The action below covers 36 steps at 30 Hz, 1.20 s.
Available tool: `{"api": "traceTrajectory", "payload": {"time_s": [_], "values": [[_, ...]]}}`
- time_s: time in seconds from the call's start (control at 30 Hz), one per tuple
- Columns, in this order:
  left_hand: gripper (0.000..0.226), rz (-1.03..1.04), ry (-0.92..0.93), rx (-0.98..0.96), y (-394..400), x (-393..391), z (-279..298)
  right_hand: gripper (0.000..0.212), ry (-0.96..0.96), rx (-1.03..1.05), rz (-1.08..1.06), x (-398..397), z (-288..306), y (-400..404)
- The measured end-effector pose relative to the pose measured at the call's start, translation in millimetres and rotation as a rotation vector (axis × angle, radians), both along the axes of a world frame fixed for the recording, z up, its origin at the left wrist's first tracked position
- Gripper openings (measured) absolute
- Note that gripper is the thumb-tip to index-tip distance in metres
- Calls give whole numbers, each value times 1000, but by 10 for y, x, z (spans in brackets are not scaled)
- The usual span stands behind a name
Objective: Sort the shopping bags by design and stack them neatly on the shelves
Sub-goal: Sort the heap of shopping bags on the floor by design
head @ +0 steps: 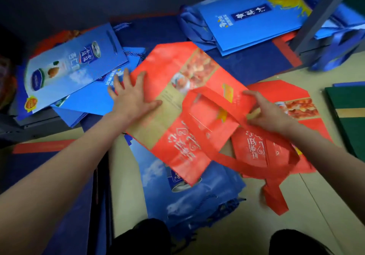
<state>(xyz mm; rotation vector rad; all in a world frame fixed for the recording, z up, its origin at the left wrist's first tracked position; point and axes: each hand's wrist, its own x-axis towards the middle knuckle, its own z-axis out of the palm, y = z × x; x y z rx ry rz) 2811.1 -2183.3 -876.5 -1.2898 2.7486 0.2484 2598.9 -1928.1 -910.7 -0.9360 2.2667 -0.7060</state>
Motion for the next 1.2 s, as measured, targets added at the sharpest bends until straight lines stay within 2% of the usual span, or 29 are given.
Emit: {"api": "traceTrajectory", "payload": {"time_s": [0.07,0.1,0.17,0.27,0.37,0.4,0.5,0.57,0.63,0.7,0.8,0.87,0.97,1.07,1.13,1.2], "values": [[92,41,15,-10,-3,-58,-15,79,175,114,-23,-79,-72,104],[83,16,71,-48,17,-87,-6,76,256,95,-58,-100,-81,80],[58,-93,325,-36,118,-133,26,67,363,32,-77,-97,-37,-62],[33,-372,612,10,468,-124,169,68,212,-53,-65,-62,103,-242],[24,-644,720,-30,872,-77,359,89,212,-210,-122,-94,259,-155],[23,-710,756,-33,968,-74,399,88,188,-320,-104,-118,307,-98],[27,-687,883,17,1116,-164,502,61,77,-569,-99,-200,519,46],[32,-565,930,40,1095,-317,534,46,154,-607,-134,-294,679,144],[40,-460,848,57,1011,-499,493,46,273,-607,-150,-440,788,256],[50,-413,650,47,967,-642,320,52,342,-514,-182,-571,778,380],[54,-451,273,81,1067,-671,-72,56,358,-141,-319,-615,430,606],[55,-524,56,87,1170,-570,-344,64,223,124,-350,-508,-13,835],[60,-695,12,-48,1261,-407,-598,69,78,358,-357,-295,-443,1111],[58,-719,-14,-143,1309,-434,-648,60,168,294,-448,-358,-405,1133],[62,-718,28,-176,1346,-513,-625,55,247,223,-524,-505,-268,1029],[67,-702,92,-217,1314,-606,-576,53,300,243,-560,-634,-202,913]]}}
